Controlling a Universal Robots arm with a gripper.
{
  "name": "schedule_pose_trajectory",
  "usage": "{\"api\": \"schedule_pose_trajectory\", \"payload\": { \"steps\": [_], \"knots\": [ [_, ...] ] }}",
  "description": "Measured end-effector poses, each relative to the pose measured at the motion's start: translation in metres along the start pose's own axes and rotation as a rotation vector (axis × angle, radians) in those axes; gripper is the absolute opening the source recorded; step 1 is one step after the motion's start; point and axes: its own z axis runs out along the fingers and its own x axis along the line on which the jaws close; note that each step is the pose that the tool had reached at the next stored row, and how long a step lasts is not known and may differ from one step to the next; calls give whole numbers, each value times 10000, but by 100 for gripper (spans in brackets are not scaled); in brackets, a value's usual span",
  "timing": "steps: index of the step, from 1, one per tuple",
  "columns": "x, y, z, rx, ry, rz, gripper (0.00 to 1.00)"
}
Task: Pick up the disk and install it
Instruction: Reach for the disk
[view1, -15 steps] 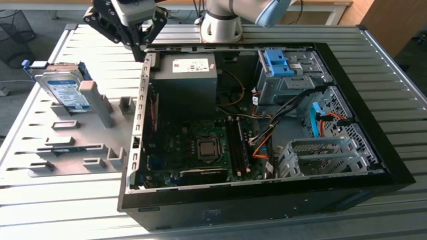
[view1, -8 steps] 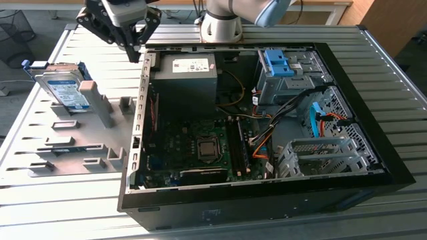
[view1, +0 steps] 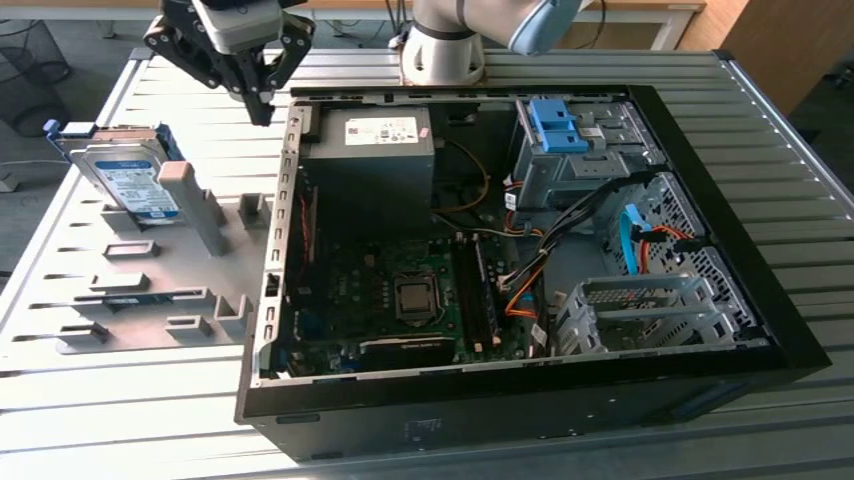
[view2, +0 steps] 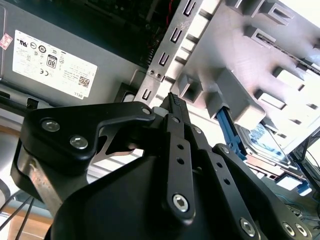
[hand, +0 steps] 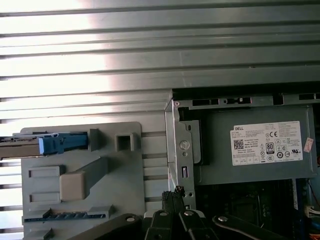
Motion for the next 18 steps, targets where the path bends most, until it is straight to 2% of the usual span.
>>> {"api": "schedule_pose_trajectory", "payload": {
  "steps": [5,12,15,18],
  "knots": [
    [3,-1,16,1,0,2,11],
    [40,11,17,0,-1,1,11],
    [63,45,19,0,0,2,11],
    [93,117,22,1,1,1,11]
  ]
}}
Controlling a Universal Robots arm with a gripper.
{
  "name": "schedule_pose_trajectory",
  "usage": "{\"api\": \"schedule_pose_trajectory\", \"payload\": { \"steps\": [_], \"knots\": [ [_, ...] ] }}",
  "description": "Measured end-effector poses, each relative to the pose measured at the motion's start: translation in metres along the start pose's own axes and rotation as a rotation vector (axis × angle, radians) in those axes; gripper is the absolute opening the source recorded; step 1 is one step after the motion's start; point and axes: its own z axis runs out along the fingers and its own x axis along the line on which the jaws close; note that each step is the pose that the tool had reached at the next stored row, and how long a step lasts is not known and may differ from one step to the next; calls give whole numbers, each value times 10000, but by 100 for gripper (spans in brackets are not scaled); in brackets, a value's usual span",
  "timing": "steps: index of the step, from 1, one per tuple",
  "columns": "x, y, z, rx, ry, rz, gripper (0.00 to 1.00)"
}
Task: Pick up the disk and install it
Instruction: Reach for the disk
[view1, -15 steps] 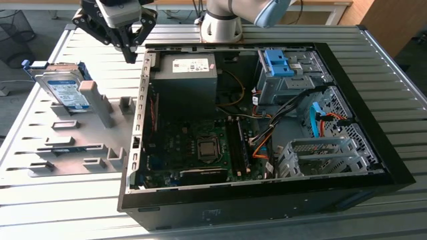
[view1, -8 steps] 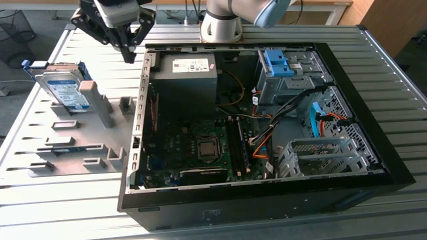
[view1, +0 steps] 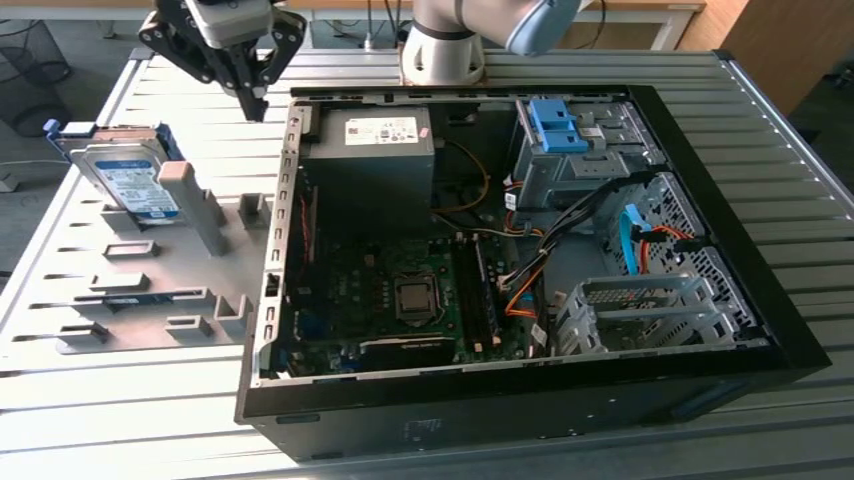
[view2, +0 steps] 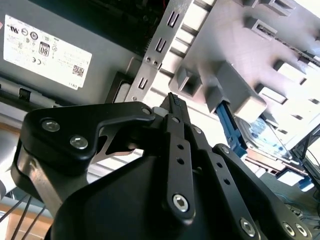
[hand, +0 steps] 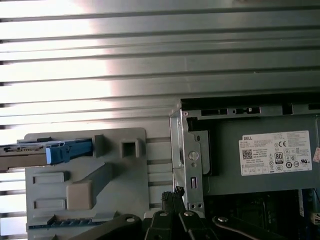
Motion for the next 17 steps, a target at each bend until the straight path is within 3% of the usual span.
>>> {"api": "schedule_pose_trajectory", "payload": {
  "steps": [5,10,17],
  "knots": [
    [126,62,3,-1,-1,1,11],
    [308,57,1,-2,-2,2,11],
    [485,44,4,-2,-2,2,11]
  ]
}}
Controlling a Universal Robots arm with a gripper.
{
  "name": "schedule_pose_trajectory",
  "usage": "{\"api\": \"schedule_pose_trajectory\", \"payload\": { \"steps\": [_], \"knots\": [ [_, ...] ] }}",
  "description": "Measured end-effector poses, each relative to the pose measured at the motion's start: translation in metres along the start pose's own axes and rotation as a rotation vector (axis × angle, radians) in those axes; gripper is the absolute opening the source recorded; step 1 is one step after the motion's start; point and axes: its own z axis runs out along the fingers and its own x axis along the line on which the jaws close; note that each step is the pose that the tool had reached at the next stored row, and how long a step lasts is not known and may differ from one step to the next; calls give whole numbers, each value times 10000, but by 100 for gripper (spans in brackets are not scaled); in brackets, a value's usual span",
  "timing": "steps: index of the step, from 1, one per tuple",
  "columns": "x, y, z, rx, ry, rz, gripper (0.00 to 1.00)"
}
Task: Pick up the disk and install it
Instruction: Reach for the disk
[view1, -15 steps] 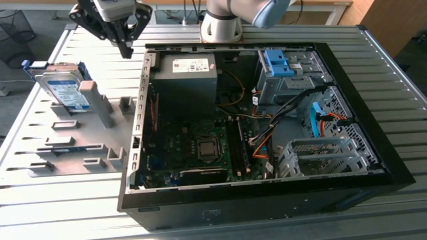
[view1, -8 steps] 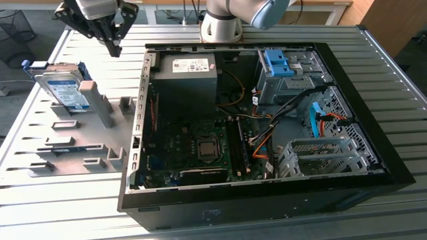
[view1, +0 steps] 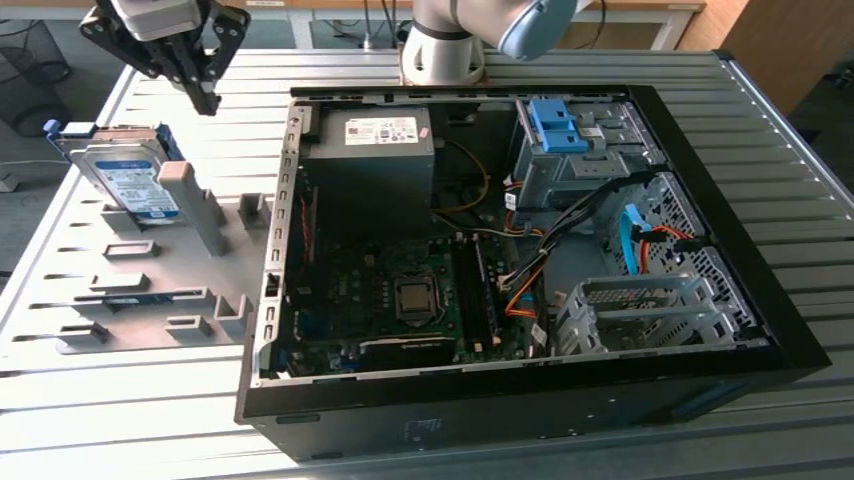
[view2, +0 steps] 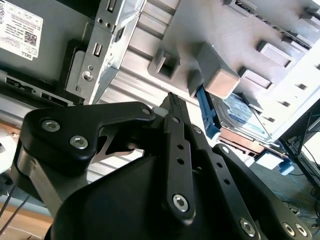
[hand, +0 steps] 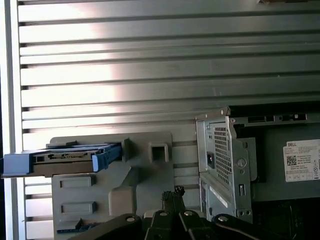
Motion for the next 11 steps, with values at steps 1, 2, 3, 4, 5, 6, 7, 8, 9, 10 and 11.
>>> {"api": "schedule_pose_trajectory", "payload": {
  "steps": [1,2,3,4,5,6,7,8,9,10,11],
  "knots": [
    [23,-2,0,0,0,0,11],
    [46,-4,1,0,0,0,11],
    [70,-6,1,0,0,-1,11],
    [95,-7,2,0,0,-1,11],
    [121,-9,2,1,1,-1,11],
    [145,-11,2,0,1,-1,11],
    [169,-13,3,0,0,0,11],
    [193,-15,3,0,0,0,11],
    [218,-17,2,0,0,0,11],
    [242,-19,2,0,0,0,11],
    [268,-21,1,0,0,-1,11]
  ]
}}
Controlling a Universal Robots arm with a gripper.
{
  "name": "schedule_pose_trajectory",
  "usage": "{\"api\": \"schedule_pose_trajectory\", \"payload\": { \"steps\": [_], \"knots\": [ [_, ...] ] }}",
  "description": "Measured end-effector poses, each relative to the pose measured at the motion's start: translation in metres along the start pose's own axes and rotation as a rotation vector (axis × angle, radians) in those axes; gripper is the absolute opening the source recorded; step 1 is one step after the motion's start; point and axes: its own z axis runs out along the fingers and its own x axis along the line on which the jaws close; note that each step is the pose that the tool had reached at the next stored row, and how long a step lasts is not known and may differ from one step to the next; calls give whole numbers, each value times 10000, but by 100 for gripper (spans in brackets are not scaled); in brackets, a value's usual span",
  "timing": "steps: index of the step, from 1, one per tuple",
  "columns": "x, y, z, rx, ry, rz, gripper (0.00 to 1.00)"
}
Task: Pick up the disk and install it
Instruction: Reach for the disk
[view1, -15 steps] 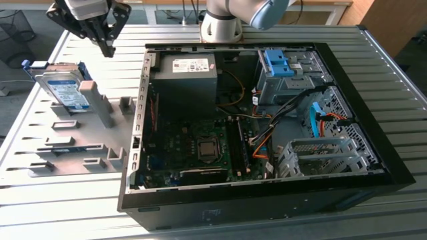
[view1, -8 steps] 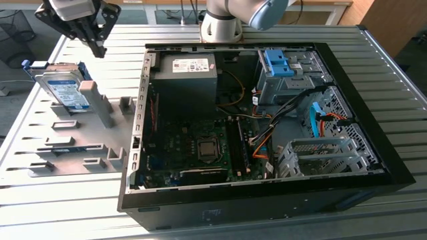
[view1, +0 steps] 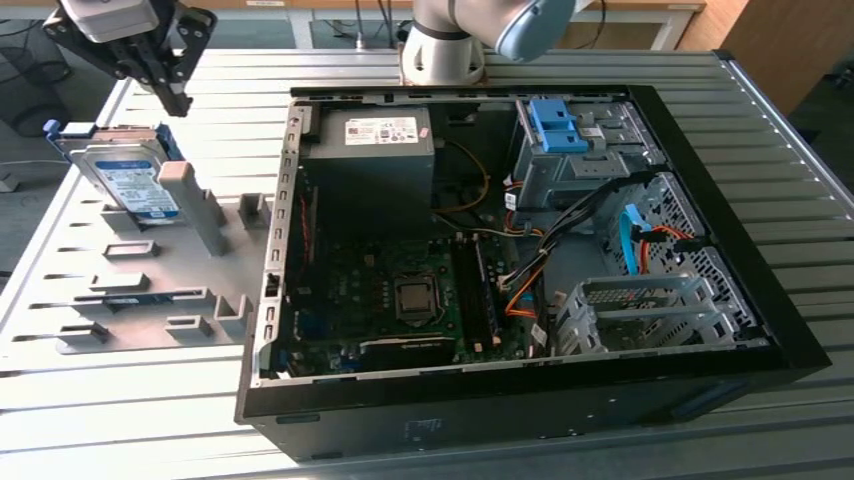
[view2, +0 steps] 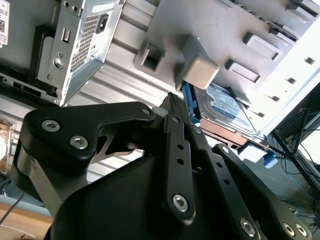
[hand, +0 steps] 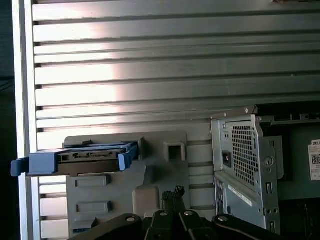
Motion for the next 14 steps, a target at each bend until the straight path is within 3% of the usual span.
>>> {"api": "schedule_pose_trajectory", "payload": {
  "steps": [9,14],
  "knots": [
    [263,-20,-7,1,1,1,11],
    [485,-37,-13,-3,2,0,11]
  ]
}}
